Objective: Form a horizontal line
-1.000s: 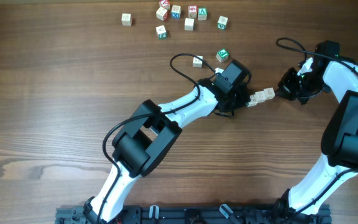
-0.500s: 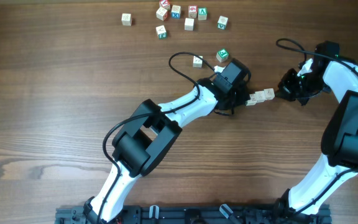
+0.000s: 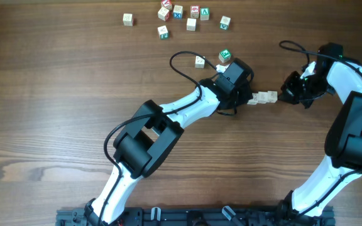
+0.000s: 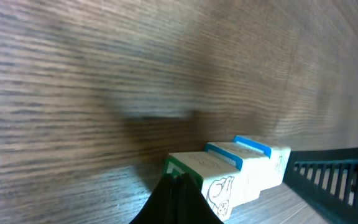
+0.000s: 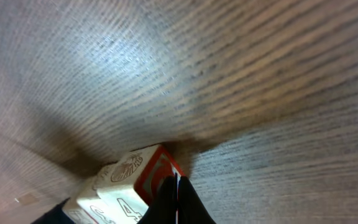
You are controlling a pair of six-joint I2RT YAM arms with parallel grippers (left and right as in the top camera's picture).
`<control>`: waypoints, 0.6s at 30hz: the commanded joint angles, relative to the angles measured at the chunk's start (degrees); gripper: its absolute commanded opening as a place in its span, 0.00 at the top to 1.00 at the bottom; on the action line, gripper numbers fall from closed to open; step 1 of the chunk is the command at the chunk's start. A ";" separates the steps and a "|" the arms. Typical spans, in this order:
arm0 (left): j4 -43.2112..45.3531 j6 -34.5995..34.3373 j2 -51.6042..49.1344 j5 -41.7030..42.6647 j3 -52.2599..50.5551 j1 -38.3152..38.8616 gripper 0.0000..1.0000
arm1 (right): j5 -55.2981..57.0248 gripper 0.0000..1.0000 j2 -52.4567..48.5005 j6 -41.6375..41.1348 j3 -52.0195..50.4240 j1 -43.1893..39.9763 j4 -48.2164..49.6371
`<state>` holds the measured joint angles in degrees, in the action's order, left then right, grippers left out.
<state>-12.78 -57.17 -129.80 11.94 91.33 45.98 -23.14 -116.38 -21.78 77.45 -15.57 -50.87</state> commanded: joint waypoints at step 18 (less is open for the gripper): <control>0.94 -0.33 -1.25 -0.48 -0.48 1.07 0.95 | -0.55 0.96 0.22 0.68 0.85 0.31 2.25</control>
<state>-12.60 -57.17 -129.82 11.77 91.33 46.24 -23.14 -116.38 -21.78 77.45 -15.57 -48.77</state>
